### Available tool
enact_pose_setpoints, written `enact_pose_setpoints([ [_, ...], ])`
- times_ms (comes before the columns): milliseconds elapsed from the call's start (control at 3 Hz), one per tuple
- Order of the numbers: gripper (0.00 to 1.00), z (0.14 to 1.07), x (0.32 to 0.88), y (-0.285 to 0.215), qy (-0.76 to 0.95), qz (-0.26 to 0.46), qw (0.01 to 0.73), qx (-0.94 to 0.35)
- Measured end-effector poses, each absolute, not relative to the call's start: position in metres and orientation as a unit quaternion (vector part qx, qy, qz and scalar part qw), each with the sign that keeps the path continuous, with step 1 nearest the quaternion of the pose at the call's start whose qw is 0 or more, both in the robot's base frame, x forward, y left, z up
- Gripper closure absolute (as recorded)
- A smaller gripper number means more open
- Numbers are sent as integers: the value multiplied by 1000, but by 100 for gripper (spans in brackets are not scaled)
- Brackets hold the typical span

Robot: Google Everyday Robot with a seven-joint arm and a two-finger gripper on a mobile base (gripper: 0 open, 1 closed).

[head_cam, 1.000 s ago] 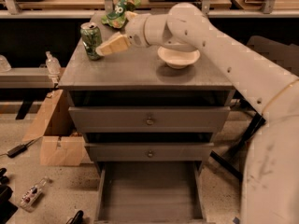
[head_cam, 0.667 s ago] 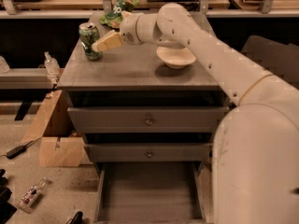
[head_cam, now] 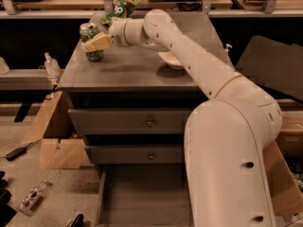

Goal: Place green can into bottom drawer

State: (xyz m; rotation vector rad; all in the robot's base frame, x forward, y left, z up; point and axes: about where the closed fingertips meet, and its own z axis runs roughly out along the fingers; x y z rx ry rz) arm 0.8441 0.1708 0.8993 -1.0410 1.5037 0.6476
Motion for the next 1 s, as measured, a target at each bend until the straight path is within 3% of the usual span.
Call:
enact_pose_setpoints([
  [333,19,896,829,206,630,319,556,-439],
  [1000,65,894,827,211,629,321,554,-441],
])
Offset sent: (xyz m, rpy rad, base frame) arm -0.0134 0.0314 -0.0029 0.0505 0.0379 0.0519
